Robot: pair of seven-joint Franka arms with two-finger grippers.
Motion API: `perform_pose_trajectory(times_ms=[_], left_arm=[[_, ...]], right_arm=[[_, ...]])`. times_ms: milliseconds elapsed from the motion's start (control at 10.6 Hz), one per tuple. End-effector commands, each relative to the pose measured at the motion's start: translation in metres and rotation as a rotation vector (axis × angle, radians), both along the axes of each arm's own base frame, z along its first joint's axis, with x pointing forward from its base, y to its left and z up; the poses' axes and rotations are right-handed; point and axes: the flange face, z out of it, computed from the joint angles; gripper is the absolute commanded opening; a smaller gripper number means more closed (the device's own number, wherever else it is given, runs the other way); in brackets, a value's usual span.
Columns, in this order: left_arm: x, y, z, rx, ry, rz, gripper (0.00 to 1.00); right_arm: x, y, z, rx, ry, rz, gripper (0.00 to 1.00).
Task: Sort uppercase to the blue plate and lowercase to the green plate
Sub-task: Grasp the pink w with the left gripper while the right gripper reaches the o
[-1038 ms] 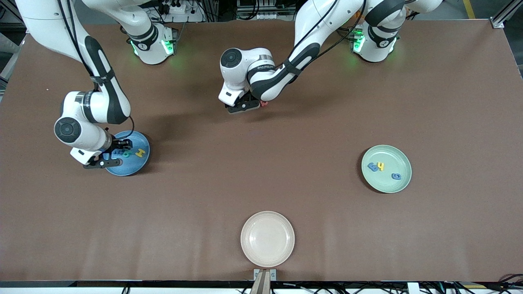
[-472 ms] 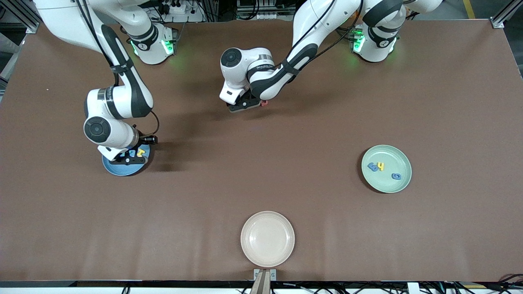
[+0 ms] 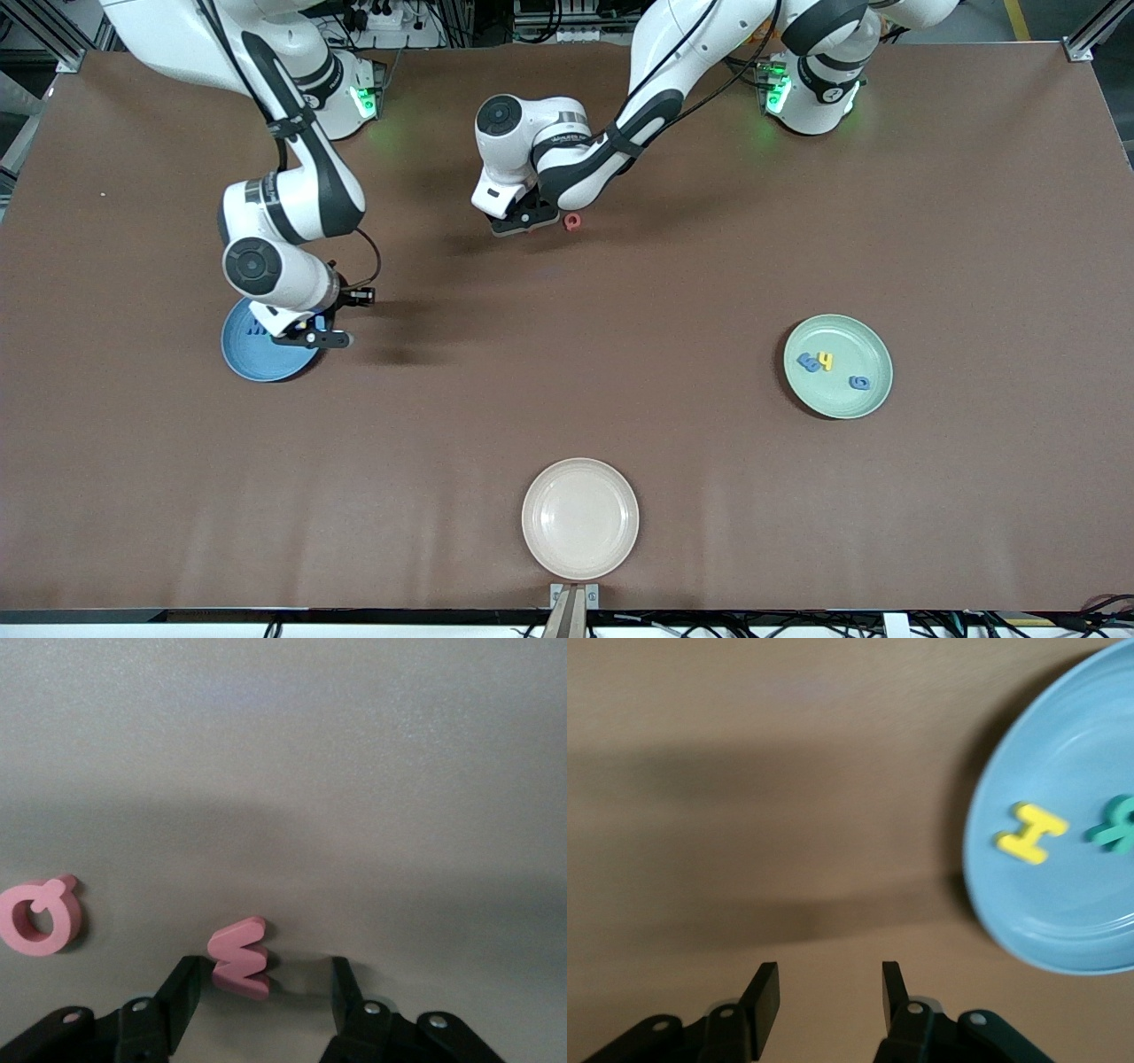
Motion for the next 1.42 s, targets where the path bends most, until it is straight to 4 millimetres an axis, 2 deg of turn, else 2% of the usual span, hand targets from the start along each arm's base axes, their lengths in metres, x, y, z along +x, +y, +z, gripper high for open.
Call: perform_pose_trajectory(times_ms=[0,94,189,283,377,472,660,849,943,1226,1321], left_arm=[[-0.006,0.002,-0.002,-0.002,-0.031,-0.003,0.24],[-0.008,0.002,-0.002,-0.001,-0.032,-0.008,0.12],[-0.006,0.003,-0.002,0.001,-0.035,-0.006,0.12],[-0.004,0.005,-0.002,0.003,-0.036,-0.003,0.13],[-0.003,0.005,-0.002,0.004,-0.043,-0.007,0.14],[-0.003,0.005,-0.004,0.006,-0.044,-0.010,0.15],[-0.002,0.006,-0.004,0.006,-0.044,-0.009,0.14],[-0.001,0.007,-0.004,0.007,-0.045,-0.010,0.03],[0.000,0.008,-0.005,0.011,-0.045,-0.009,0.00],[0.007,0.012,0.002,0.015,-0.057,-0.002,0.00],[0.020,0.017,0.011,0.025,-0.066,0.010,0.00]], right_arm=[[-0.015,0.036,0.010,0.006,-0.008,-0.060,0.55],[-0.017,0.043,0.010,0.008,-0.012,-0.061,0.55],[-0.019,0.054,0.011,0.015,-0.022,-0.051,0.56],[-0.019,0.059,0.012,0.024,-0.039,-0.043,0.60],[-0.023,0.072,0.012,0.041,-0.066,-0.022,0.74],[-0.026,0.080,0.009,0.053,-0.096,-0.029,0.98],[-0.031,0.091,0.009,0.057,-0.117,-0.034,1.00],[-0.035,0.102,0.010,0.069,-0.127,-0.021,1.00],[-0.034,0.105,0.009,0.078,-0.140,-0.018,1.00],[-0.040,0.122,0.011,0.092,-0.156,0.013,1.00],[-0.039,0.122,0.012,0.091,-0.162,-0.009,1.00]])
